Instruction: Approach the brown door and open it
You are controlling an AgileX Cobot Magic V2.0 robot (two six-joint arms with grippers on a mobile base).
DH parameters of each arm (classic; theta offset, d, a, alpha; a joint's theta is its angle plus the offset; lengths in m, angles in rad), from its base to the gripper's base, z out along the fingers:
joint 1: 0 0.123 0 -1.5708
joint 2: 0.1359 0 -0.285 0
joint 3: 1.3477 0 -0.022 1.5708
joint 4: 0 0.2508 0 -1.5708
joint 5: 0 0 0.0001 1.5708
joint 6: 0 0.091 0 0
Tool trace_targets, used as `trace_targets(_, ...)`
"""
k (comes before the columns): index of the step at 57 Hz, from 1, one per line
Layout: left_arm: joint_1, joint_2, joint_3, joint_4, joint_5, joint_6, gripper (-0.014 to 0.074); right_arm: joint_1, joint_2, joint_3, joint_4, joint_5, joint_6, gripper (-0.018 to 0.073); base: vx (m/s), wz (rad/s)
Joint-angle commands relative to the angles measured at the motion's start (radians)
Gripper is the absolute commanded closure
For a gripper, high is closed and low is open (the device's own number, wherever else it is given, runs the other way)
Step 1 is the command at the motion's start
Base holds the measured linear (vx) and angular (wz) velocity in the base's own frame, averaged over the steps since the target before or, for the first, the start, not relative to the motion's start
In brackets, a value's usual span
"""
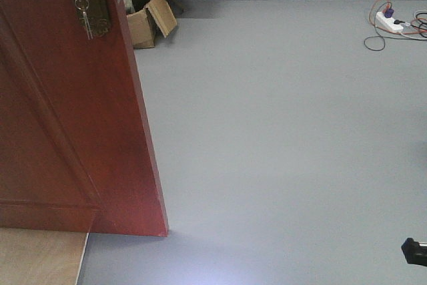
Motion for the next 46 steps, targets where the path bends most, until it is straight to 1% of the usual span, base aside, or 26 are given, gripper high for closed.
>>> trace_targets(1, 0.003, -0.006, -0.017, -0.003, -0.075, -0.011, 0.0600, 0.002, -0.009, 0.005, 0.000, -0.082, -0.006, 0.0559, 0.00, 0.00)
trace_targets(46, 0.003, -0.006, -0.017, -0.003, -0.075, -0.011, 0.0600, 0.002, -0.009, 0.005, 0.000, -0.082, -0.006, 0.0559, 0.00, 0.00)
